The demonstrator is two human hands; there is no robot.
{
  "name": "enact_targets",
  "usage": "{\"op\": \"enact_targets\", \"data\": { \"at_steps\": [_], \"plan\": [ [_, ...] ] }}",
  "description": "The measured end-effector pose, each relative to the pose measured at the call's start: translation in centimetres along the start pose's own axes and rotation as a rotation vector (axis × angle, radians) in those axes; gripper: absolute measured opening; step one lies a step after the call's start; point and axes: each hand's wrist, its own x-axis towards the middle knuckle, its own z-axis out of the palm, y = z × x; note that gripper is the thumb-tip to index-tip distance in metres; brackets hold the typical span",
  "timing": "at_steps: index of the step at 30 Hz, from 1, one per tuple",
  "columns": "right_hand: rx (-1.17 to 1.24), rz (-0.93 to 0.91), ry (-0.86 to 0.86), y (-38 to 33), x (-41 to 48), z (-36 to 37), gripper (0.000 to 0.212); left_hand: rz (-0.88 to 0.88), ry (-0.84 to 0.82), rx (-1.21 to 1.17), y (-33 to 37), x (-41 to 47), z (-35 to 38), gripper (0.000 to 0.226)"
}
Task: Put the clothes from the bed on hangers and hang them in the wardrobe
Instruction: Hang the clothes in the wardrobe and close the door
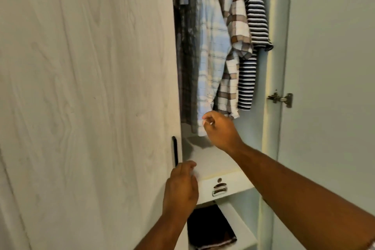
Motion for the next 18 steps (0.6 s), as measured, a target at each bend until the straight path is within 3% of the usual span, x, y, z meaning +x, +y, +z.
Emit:
{"op": "enact_targets", "data": {
  "at_steps": [8,14,18],
  "plan": [
    [-0.183,-0.014,0.133,3.2,-6.5,-14.1,0.016,0.201,-0.116,-0.129,13.6,-1.7,4.1,0.036],
    [-0.294,-0.098,0.444,6.5,-9.2,-27.7,0.018,0.438,-0.07,-0.238,24.8,-2.2,7.6,0.031],
    [-0.49,-0.173,0.67,9.8,-11.5,-37.1,0.026,0.532,-0.064,-0.265,34.2,-2.7,11.2,0.033]
  ]
}}
